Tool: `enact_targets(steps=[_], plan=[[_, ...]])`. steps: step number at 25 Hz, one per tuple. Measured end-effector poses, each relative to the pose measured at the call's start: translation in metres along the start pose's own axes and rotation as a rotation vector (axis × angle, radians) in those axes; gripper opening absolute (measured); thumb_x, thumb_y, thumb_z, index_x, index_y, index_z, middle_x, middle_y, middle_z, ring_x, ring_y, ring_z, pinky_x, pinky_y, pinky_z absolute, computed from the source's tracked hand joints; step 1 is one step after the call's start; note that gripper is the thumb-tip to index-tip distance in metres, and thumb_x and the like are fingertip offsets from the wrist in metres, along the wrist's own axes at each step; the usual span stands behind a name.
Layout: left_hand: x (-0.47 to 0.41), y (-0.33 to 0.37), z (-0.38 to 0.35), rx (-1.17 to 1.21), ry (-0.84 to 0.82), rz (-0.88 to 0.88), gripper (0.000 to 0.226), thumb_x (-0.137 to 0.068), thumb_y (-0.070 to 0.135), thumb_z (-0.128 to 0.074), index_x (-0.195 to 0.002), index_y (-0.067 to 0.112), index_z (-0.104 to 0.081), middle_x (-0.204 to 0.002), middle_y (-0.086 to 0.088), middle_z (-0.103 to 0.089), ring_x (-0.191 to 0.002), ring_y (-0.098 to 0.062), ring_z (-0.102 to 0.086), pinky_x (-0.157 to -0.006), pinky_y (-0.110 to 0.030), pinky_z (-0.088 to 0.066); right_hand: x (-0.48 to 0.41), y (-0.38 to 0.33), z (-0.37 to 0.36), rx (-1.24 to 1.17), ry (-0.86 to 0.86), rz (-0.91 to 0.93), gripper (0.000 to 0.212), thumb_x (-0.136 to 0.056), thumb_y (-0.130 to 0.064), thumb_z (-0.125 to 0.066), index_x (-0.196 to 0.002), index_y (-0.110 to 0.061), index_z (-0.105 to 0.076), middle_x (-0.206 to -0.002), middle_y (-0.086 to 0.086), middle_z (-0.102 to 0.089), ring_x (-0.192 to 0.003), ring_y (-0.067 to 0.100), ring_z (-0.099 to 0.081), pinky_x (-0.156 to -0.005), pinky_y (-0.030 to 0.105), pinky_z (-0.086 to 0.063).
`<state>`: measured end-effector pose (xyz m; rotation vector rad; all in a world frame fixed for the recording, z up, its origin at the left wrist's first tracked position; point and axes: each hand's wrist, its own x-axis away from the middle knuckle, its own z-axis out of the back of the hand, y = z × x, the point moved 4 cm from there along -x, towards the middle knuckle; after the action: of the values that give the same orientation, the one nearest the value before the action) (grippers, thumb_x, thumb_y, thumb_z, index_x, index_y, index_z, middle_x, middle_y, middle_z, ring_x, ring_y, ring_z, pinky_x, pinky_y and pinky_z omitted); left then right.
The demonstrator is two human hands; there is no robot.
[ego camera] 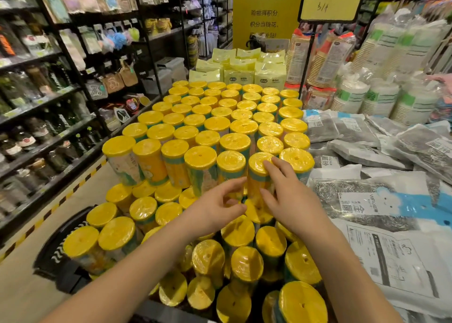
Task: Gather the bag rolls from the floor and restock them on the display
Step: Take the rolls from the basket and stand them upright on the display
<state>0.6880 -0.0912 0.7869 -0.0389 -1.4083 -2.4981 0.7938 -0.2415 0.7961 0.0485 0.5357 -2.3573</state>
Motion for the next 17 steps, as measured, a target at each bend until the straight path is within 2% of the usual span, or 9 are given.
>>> enact_targets(steps=[2,4,7,9,13,17], plan=[[0.015,0.005,0.015,-0.176,0.062,-0.036,0.063,-0.095,0.039,-0.064,-0.150,0.050,-0.034,-0.147,0.019,-0.045,-0.127,-0.003,-0.051,-0.101,-0.026,-0.047,-0.001,-0.008,0.005,-0.008,0.023,0.028,0.065,-0.101,-0.042,-0.053,-0.157,-0.025,-0.026,-0.164,-0.009,-0.019,-0.126,0.020,-0.055,-0.083,0.037,-0.052],[0.034,0.008,0.031,-0.379,0.126,-0.092,0.065,-0.096,0.041,-0.062,-0.152,0.047,-0.031,-0.151,0.019,-0.039,-0.136,-0.005,-0.041,-0.107,-0.027,-0.041,-0.002,-0.030,0.012,-0.015,0.070,0.124,0.061,-0.099,-0.041,-0.056,-0.154,-0.024,-0.035,-0.157,-0.007,-0.032,-0.127,0.020,-0.052,-0.083,0.035,-0.047],[0.070,-0.001,0.062,-0.746,0.214,-0.069,0.067,-0.098,0.046,-0.055,-0.156,0.043,-0.023,-0.163,0.012,-0.020,-0.147,-0.016,-0.024,-0.114,-0.036,-0.036,0.001,-0.085,0.006,0.063,0.030,0.300,0.059,-0.095,-0.039,-0.062,-0.149,-0.024,-0.045,-0.153,-0.002,-0.043,-0.137,0.023,-0.043,-0.104,0.039,-0.042],[0.099,-0.013,0.086,-0.951,0.288,-0.028,0.066,-0.099,0.049,-0.051,-0.156,0.040,-0.020,-0.166,0.005,-0.014,-0.149,-0.024,-0.020,-0.114,-0.042,-0.037,0.009,-0.126,-0.007,0.115,0.005,0.394,0.059,-0.092,-0.041,-0.066,-0.146,-0.023,-0.050,-0.152,0.001,-0.046,-0.139,0.026,-0.041,-0.109,0.043,-0.040],[0.161,-0.050,0.140,-0.959,0.379,0.023,0.064,-0.098,0.047,-0.053,-0.155,0.038,-0.023,-0.165,0.002,-0.016,-0.148,-0.025,-0.018,-0.114,-0.042,-0.034,0.026,-0.216,-0.031,0.145,-0.004,0.521,0.062,-0.086,-0.043,-0.070,-0.141,-0.023,-0.054,-0.146,0.005,-0.051,-0.136,0.029,-0.045,-0.106,0.046,-0.044],[0.252,-0.118,0.221,-0.944,0.483,0.103,0.066,-0.094,0.045,-0.060,-0.153,0.036,-0.031,-0.162,-0.002,-0.027,-0.147,-0.027,-0.025,-0.115,-0.047,-0.035,0.042,-0.347,-0.072,0.153,-0.034,0.639,0.063,-0.081,-0.044,-0.074,-0.137,-0.020,-0.058,-0.140,0.010,-0.056,-0.126,0.036,-0.055,-0.099,0.048,-0.049]])
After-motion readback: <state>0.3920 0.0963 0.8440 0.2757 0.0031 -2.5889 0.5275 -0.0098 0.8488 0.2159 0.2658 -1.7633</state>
